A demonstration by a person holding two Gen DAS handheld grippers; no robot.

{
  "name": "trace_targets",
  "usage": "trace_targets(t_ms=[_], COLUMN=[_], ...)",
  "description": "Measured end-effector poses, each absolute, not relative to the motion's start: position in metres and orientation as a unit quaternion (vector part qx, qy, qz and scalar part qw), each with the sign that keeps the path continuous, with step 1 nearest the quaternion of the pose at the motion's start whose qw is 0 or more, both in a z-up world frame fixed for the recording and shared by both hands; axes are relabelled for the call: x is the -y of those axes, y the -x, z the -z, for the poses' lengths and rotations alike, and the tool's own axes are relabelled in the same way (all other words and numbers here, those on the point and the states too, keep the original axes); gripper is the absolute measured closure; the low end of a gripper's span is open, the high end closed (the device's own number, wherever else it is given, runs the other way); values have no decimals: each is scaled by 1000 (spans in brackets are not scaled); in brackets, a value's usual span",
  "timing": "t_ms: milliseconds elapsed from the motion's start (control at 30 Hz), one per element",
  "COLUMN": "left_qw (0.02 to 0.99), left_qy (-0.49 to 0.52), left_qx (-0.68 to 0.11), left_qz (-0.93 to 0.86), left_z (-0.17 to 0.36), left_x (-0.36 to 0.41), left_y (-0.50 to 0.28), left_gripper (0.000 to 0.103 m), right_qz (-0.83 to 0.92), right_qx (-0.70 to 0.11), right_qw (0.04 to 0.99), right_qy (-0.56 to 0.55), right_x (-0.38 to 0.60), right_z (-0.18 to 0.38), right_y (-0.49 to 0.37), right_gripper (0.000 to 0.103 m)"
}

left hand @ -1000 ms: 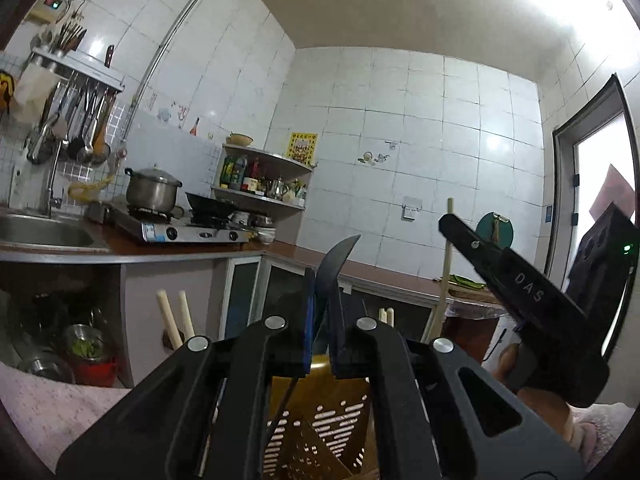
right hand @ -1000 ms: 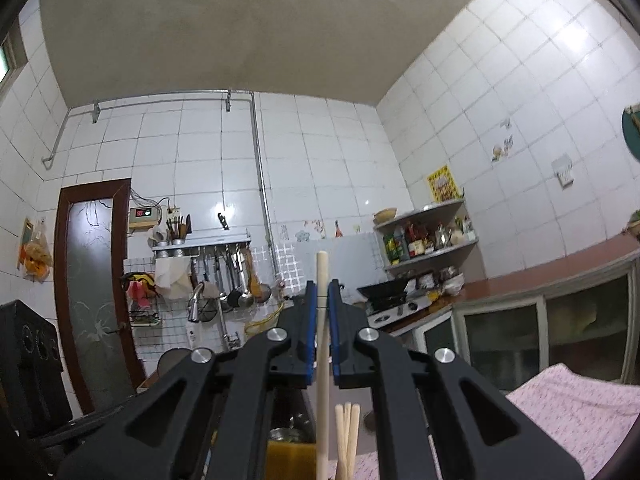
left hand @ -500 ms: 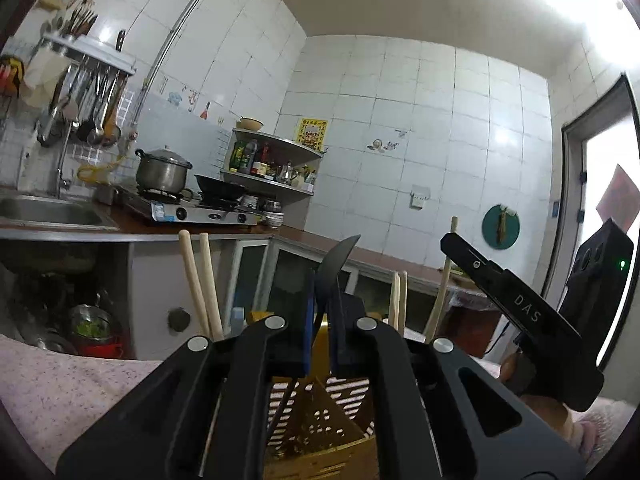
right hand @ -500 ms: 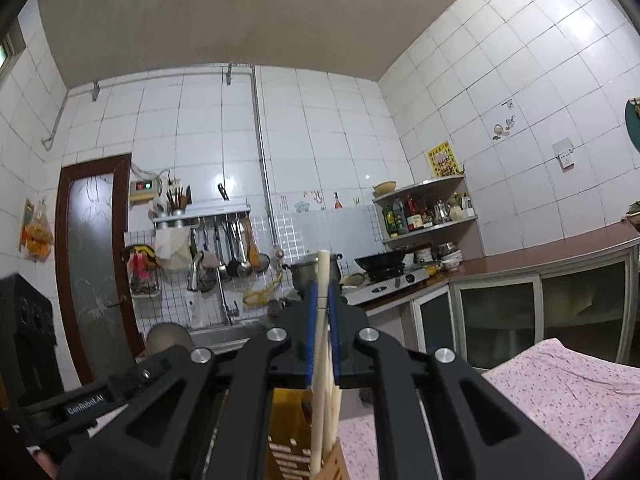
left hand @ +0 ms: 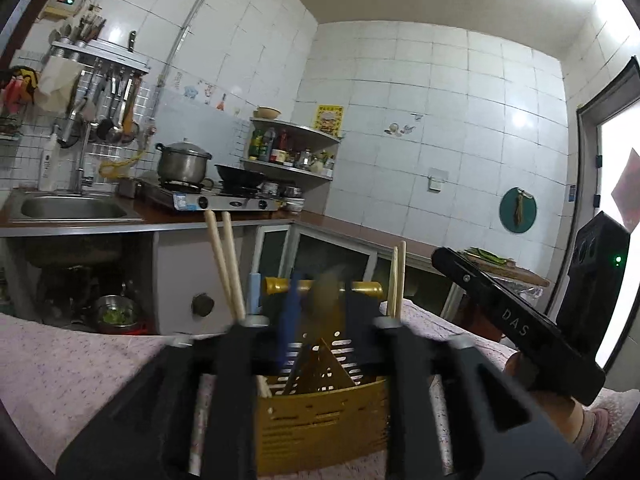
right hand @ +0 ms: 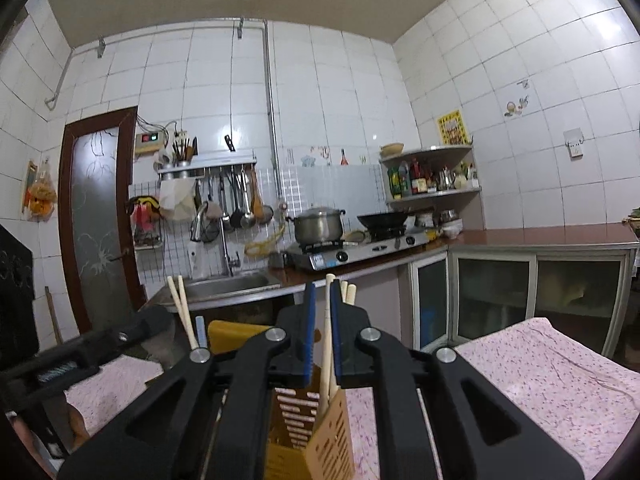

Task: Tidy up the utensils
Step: 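Lower the spoon and chopstick into the yellow holder and open both tools, then move the left tool to a chopstick while the right tool approaches the green frog fork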

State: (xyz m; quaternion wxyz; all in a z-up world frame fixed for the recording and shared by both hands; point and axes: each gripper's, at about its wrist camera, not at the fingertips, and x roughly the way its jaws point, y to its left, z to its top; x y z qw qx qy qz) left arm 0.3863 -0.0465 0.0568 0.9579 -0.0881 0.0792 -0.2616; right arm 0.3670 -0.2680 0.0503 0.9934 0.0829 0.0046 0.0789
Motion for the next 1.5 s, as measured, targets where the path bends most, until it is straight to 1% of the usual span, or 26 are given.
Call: trace_targets(t_ms=[33,67,100,133,200,267,333,433,533,833,933,1100,1200,1300,1400,1467,1500], left_qw=[961,963,963,963,961,963,965,965,970,968,962,942,914,900,897,894,891], left_qy=[90,94,105,113,126,133,145,148,126,32,32,39,63,84,52,24,20], left_qx=[-75,-74,-77,-80,-92,-103,-110,-129,-147,-220,-245,-309,-373,-400,-413,-424,-429], left_qz=[250,242,235,232,227,210,189,173,149,119,111,126,145,152,149,145,146], left_z=[-61,-66,-71,-75,-82,-87,-91,-93,-90,-54,-37,-6,17,27,33,40,43], left_x=[43,39,33,29,19,10,-2,-12,-14,2,4,7,14,16,27,36,40], left_y=[-379,-374,-368,-364,-355,-348,-337,-321,-302,-273,-270,-269,-274,-275,-274,-274,-275], left_gripper=[49,35,30,25,22,9,5,5,5,5,5,5,5,6,11,27,29], right_qz=[-78,-75,-69,-63,-53,-43,-32,-15,-9,-2,5,24,32,38,41,44,45], right_qx=[-9,-12,-11,-12,-26,-44,-56,-75,-99,-182,-211,-246,-273,-290,-296,-296,-296], right_qw=[993,993,994,995,996,997,997,996,995,983,977,969,961,956,953,953,953], right_qy=[-84,-86,-87,-80,-64,-56,-53,-36,-14,-2,-12,-23,-28,-33,-41,-42,-41], right_x=[270,272,275,276,277,280,282,282,276,259,259,264,266,268,274,276,276], right_z=[-53,-55,-59,-62,-66,-69,-69,-65,-59,-18,-3,17,30,41,42,44,44], right_y=[-364,-360,-354,-348,-338,-326,-315,-294,-277,-246,-241,-238,-240,-243,-247,-248,-249], right_gripper=[68,43,41,41,41,38,34,29,26,25,25,25,25,25,26,26,26])
